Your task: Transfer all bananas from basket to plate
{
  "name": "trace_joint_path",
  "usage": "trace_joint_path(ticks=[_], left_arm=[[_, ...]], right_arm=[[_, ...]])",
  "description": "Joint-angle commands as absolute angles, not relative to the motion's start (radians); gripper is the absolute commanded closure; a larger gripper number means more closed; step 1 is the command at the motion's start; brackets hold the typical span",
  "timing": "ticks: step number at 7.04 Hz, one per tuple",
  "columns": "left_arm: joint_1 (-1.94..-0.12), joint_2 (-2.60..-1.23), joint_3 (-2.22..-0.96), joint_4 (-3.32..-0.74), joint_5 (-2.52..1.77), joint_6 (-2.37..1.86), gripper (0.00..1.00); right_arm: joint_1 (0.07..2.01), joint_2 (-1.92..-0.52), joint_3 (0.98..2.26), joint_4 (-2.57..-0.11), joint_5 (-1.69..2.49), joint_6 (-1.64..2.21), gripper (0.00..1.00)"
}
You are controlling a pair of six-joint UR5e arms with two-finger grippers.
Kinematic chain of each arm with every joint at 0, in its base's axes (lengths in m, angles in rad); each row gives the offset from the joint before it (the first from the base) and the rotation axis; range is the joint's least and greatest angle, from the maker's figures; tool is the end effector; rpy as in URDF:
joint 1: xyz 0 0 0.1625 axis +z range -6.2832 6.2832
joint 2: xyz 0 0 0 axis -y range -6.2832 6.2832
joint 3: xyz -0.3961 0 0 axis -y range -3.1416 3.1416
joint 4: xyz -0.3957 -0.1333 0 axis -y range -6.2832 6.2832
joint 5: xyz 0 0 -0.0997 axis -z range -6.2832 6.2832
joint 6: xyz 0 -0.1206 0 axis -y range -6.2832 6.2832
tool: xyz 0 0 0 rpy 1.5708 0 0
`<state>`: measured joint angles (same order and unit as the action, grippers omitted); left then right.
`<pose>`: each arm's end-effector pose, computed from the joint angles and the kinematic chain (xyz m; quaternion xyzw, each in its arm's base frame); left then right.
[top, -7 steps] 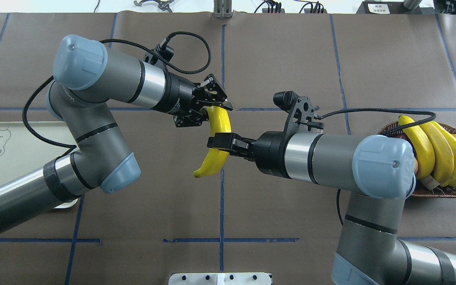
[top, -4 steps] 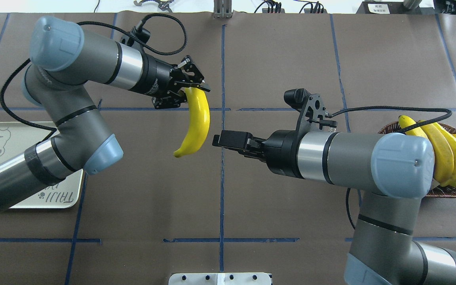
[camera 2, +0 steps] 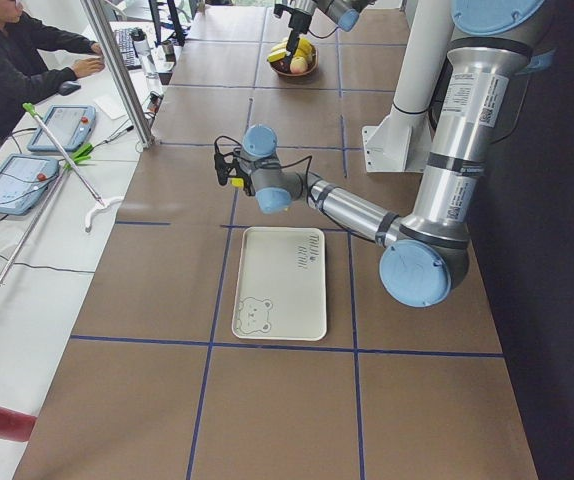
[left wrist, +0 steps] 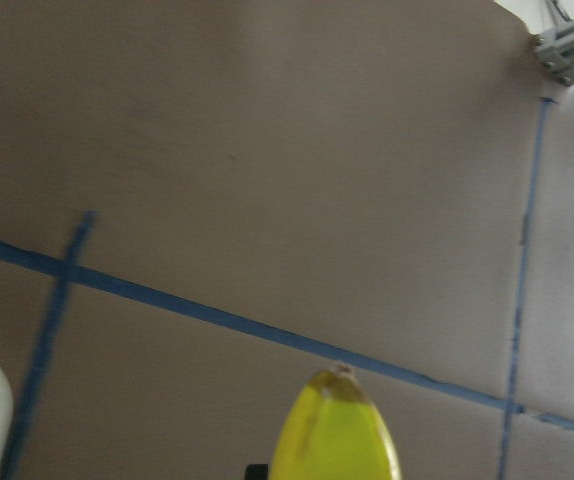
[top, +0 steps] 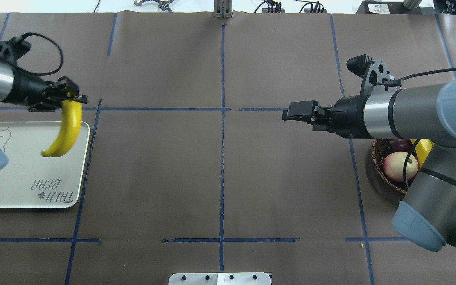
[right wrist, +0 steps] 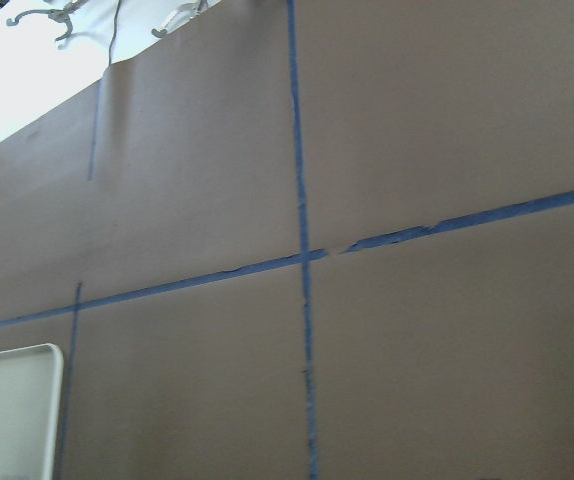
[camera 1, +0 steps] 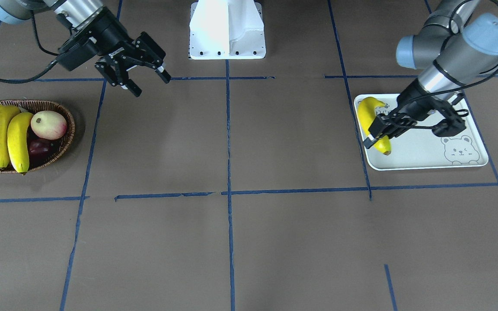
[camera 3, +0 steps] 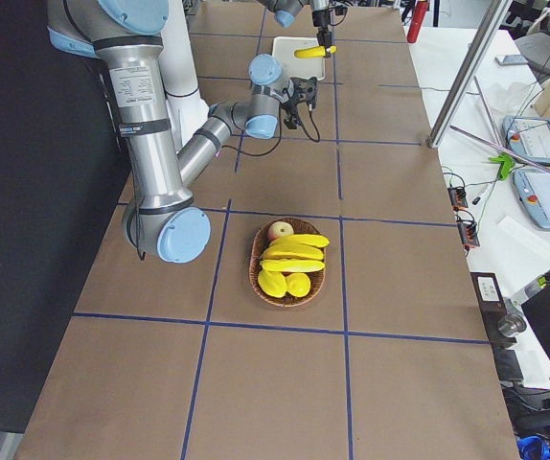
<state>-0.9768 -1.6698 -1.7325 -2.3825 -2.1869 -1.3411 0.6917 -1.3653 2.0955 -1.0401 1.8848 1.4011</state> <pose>0.2582 -0.4960 0.4141 0.0615 0.5488 -0.1547 0.8192 -0.3356 -0.4026 0.2264 0.1283 -0.5818 0.1168 0.7946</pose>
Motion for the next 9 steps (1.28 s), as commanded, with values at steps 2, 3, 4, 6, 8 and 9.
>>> trace_joint_path(ticks=[2, 3, 4, 6, 8, 9], left_arm=[[-1.035, -1.450, -1.662, -2.391, -2.181, -0.953, 1.00], [-1.032, -1.444, -1.599, -2.402, -2.133, -0.931, 1.00], [-1.028, -1.450, -1.551, -2.419, -2.096, -0.914, 1.00], [-1.028, -1.456, -1.533, -2.425, -2.094, -0.910, 0.97], [-1.025, -1.466, -1.528, -2.419, -2.102, -0.923, 0.74], [-1.025, -1.466, -1.526, -2.421, -2.102, -0.920, 0.19]], right_arm=[[0.814, -1.442, 2.050, -1.186, 1.939, 1.074, 0.00], [0.842, -1.442, 2.024, -1.184, 1.974, 1.049, 0.00], [0.842, -1.440, 2.020, -1.184, 1.974, 1.045, 0.00], [0.842, -1.443, 2.022, -1.184, 1.973, 1.045, 0.00], [0.842, -1.445, 2.022, -1.183, 1.973, 1.045, 0.00], [0.845, -1.445, 2.023, -1.183, 1.976, 1.045, 0.00]])
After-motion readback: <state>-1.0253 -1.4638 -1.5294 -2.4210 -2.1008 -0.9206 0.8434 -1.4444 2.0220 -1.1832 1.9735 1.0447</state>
